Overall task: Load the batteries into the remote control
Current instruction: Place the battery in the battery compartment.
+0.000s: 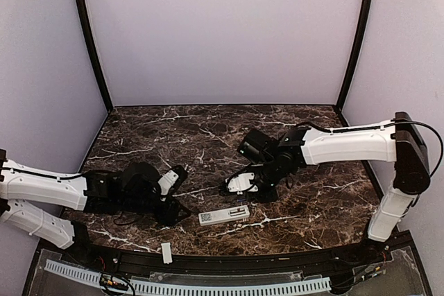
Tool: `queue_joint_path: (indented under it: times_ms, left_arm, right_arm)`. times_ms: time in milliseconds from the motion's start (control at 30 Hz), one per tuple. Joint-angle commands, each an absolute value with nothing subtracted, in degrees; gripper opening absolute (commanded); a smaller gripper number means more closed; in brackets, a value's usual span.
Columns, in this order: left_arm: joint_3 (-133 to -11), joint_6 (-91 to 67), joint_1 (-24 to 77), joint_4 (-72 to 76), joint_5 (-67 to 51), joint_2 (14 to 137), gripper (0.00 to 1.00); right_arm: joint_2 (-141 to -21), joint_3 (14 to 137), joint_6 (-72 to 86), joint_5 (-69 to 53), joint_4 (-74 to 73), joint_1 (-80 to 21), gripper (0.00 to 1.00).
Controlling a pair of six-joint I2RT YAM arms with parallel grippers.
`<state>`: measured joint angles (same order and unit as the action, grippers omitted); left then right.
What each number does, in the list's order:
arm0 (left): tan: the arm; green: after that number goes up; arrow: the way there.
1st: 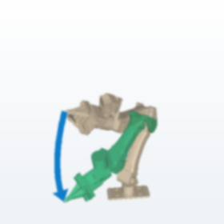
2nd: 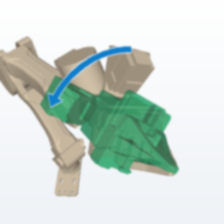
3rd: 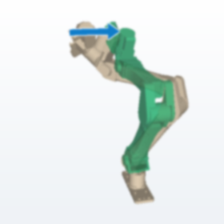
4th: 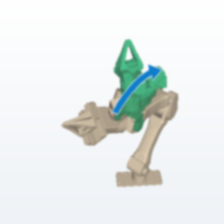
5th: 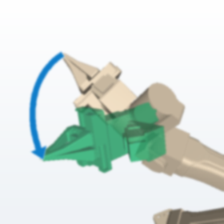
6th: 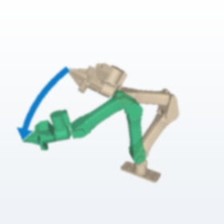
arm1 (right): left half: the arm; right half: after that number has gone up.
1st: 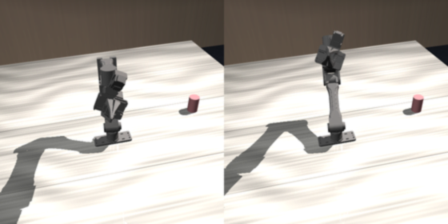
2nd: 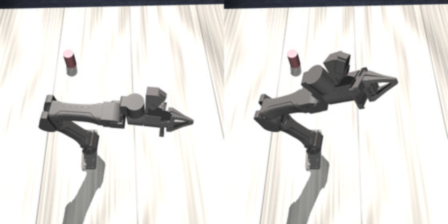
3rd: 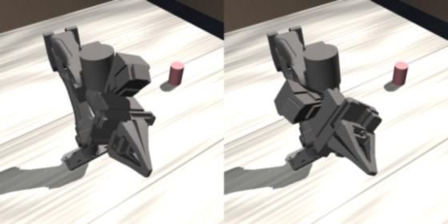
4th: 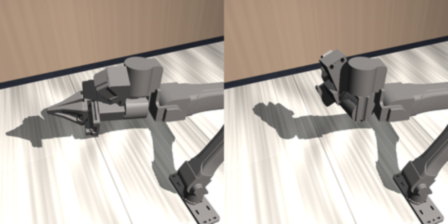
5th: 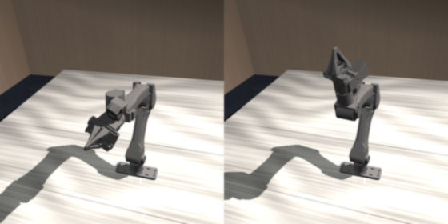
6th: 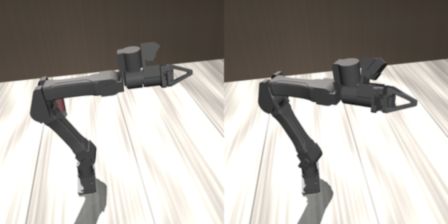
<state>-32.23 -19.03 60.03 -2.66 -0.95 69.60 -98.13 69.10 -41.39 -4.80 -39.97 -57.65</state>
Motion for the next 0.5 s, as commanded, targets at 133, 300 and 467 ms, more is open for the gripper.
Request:
queue_joint_path:
  times_ms: [133,300,467]
  left_arm:
    - [-24.86,-26.85,60.21,-3.46,9.56,55.18,0.54]
    - [-24.66,-26.5,60.21,-5.75,9.73,53.32,0.54]
    - [-24.41,-26.59,60.21,-4.51,9.1,54.5,0.54]
  right_arm:
    - [-104.94,76.66,-43.01,4.98,-47.01,-62.4,0.0]
    - [-107.63,79.44,-40.75,6.88,-50.04,-63.9,0.0]
    - [-108.15,79.72,-39.8,7.64,-51.53,-65.02,0.0]
